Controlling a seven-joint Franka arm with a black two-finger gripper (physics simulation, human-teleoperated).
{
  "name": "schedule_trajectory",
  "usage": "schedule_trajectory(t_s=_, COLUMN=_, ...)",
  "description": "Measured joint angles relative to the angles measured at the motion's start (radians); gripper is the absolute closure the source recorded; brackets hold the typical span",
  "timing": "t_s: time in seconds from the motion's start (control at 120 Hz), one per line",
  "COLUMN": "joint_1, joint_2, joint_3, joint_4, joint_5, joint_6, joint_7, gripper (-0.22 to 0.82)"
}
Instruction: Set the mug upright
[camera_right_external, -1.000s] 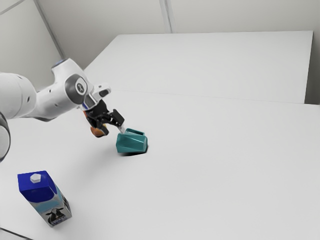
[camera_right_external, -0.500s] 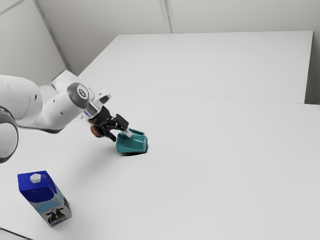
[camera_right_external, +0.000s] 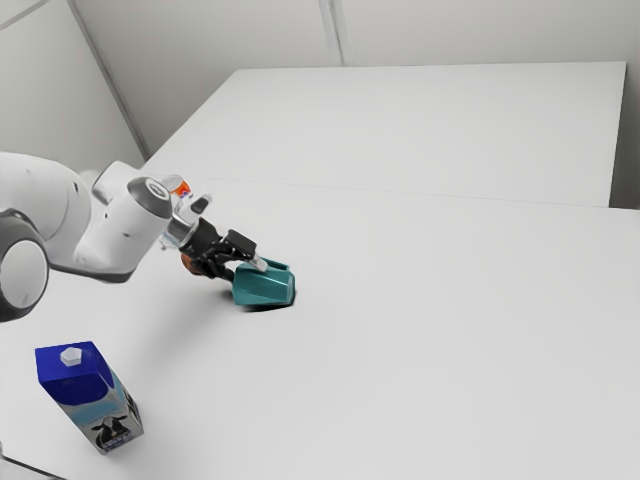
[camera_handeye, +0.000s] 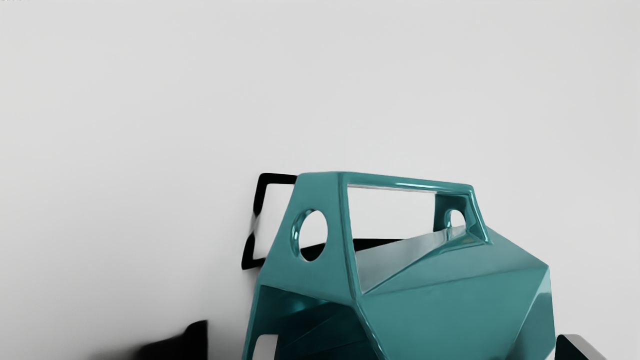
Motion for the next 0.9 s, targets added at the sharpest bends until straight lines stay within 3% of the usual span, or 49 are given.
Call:
schedule_trajectory(t_s=0.358, joint_1=0.004, joint_2=0.029, joint_3=0.0, joint_4=0.001, joint_5=-0.123, joint_6=-0.045, joint_7=0.087, gripper=0.02)
schedule_trajectory(t_s=0.617, joint_1=0.002, joint_2=0.031, joint_3=0.0, joint_4=0.001, joint_5=-0.136, joint_6=-0.057, joint_7=0.125, gripper=0.31)
schedule_trajectory(t_s=0.9, joint_1=-0.012, joint_2=0.02, joint_3=-0.002, joint_4=0.011, joint_5=-0.133, joint_6=-0.053, joint_7=0.144, gripper=0.53)
